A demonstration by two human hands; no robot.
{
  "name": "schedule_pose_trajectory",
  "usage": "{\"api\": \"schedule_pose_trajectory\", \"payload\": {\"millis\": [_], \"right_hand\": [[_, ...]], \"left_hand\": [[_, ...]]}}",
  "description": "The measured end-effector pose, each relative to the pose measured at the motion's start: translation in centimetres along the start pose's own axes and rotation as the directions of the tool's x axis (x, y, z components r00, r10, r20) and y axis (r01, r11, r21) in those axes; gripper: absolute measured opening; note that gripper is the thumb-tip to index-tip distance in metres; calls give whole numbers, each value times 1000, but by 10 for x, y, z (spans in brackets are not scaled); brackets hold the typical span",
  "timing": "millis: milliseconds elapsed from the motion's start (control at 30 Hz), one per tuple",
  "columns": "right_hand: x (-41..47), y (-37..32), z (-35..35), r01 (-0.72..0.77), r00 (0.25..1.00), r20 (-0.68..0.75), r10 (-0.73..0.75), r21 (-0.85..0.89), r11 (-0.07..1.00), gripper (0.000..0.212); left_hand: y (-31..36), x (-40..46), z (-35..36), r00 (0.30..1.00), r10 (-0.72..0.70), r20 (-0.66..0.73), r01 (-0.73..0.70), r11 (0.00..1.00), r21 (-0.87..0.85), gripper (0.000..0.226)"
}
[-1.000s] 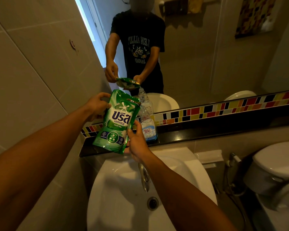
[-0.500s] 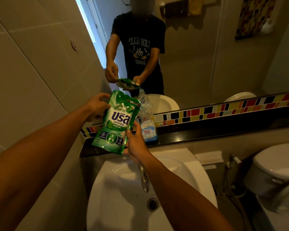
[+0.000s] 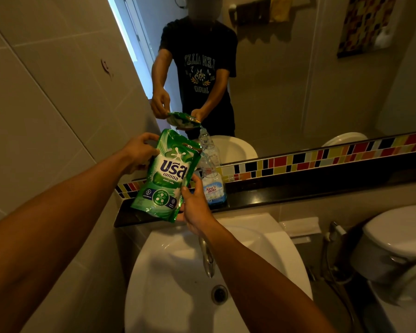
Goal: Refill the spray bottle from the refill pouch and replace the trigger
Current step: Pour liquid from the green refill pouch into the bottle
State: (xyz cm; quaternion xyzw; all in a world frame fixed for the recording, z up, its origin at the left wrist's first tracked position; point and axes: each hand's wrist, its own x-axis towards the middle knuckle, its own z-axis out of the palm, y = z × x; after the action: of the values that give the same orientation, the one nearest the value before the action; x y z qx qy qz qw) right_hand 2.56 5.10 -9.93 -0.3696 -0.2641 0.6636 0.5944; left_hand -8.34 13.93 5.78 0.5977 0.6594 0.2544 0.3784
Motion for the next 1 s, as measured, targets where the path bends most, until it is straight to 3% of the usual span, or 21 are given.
{"api": "schedule_pose_trajectory", "payload": {"millis": [1000], "right_hand": [[-8,-6,6,3,1000,17,-3,-2,1000,41]], "left_hand": [[4,-3,-4,1000,1,-9,-1,1000,12,46]]}}
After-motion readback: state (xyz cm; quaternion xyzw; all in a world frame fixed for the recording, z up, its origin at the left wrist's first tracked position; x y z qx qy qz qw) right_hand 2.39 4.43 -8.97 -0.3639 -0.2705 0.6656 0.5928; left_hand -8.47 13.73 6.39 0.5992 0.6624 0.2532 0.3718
